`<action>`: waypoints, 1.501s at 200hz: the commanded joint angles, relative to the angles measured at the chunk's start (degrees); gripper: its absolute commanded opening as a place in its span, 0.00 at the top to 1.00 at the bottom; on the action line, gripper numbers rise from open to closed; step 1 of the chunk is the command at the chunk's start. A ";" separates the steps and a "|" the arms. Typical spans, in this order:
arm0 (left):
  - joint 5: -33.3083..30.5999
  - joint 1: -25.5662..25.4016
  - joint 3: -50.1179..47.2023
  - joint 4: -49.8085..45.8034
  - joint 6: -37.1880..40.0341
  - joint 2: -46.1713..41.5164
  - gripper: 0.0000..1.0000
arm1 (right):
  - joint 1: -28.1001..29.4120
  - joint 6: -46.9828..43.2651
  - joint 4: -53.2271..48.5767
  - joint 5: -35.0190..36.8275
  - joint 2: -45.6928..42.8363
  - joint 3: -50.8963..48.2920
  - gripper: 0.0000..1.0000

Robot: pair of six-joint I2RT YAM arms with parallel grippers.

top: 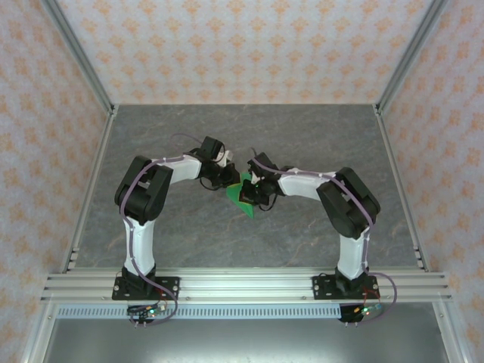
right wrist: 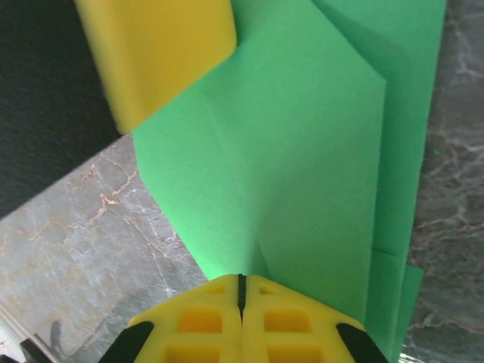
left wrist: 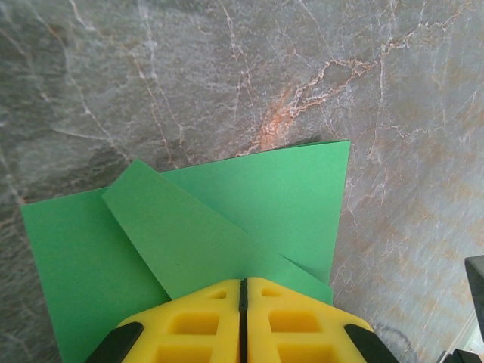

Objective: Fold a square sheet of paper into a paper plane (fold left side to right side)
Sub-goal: Fourth fold the wing at the center of the table.

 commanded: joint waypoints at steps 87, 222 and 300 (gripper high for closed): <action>-5.56 -0.03 -0.77 -2.79 0.92 0.98 0.91 | 0.37 -1.36 -5.15 1.70 -4.32 -10.60 1.00; -5.48 -0.01 1.26 -4.64 2.79 -0.12 0.90 | 0.35 0.19 -4.98 2.82 -14.35 -22.24 1.00; 0.45 -0.03 1.72 -1.88 1.58 -9.51 0.68 | 0.28 -7.61 -8.00 9.61 -25.69 -17.01 0.95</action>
